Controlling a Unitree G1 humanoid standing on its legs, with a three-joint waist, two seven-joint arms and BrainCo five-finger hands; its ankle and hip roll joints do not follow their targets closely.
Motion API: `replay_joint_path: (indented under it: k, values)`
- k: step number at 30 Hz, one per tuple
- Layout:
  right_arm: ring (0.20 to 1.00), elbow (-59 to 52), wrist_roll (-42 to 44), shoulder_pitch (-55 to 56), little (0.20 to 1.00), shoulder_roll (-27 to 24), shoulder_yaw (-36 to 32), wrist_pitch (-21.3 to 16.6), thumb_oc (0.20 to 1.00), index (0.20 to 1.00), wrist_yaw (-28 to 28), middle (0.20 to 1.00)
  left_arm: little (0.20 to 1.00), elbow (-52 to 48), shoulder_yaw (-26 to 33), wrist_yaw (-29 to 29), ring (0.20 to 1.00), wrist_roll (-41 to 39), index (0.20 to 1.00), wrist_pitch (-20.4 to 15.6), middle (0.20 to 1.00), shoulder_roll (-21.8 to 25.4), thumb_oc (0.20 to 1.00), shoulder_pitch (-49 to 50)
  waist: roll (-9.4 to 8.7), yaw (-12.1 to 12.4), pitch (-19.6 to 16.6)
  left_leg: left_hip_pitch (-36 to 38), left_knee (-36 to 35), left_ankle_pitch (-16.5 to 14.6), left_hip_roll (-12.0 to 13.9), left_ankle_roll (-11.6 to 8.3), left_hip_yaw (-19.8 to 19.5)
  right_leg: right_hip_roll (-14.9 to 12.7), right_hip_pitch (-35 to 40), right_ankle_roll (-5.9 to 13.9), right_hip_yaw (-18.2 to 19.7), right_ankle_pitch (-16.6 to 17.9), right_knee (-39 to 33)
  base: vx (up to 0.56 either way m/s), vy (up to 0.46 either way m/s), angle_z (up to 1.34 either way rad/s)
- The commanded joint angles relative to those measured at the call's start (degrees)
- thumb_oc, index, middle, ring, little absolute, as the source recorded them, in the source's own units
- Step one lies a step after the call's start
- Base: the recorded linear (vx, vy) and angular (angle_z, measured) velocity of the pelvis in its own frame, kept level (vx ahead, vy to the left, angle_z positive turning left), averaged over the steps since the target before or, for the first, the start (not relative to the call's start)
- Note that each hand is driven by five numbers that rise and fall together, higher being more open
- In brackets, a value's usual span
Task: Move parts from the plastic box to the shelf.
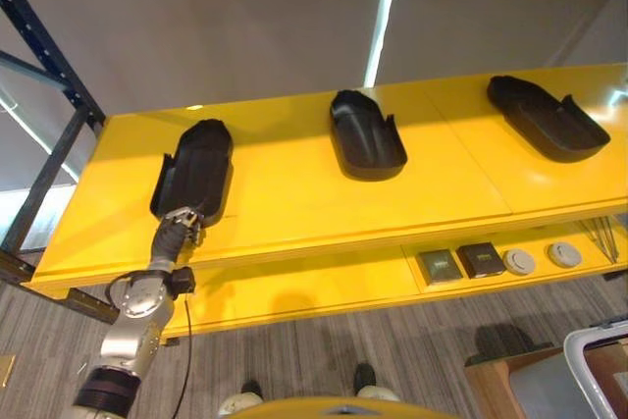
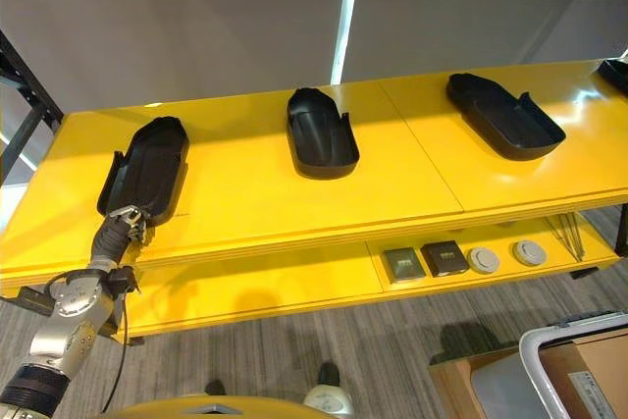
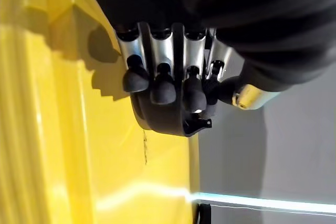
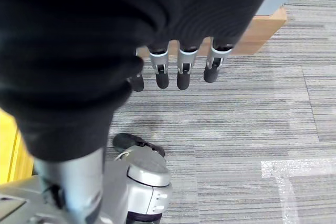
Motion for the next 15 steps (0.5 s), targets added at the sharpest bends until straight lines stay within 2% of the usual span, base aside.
replay_joint_path:
  k: [1, 15]
  values:
    - [1.000, 1.2, -0.9, -1.3, 1.000, -1.2, 1.4, 0.4, 1.000, 1.000, 0.8, 1.000, 0.200, 1.5, 0.2, 0.9, 0.200, 0.4, 0.200, -2.4, 0.200, 0.1, 0.200, -4.8, -0.94, -0.1, 1.4, -2.2, 3.8, -4.5, 0.5, 2.12, 0.2, -1.6, 1.7, 2.03, 0.7, -6.2, 2.6, 0.00, 0.000, 0.00]
    - [1.000, 2.9, -2.9, -1.6, 1.000, -1.5, 2.0, -1.1, 1.000, 1.000, 1.5, 1.000, 0.200, 6.4, -0.3, 3.8, 0.200, 1.8, 0.200, -3.1, 0.200, -0.9, 0.200, -7.7, -1.03, -0.8, 1.1, -1.6, 3.6, -4.5, 0.6, 2.06, 0.5, -1.6, 2.1, 2.13, 1.0, -6.5, 2.7, 0.00, 0.000, 0.00]
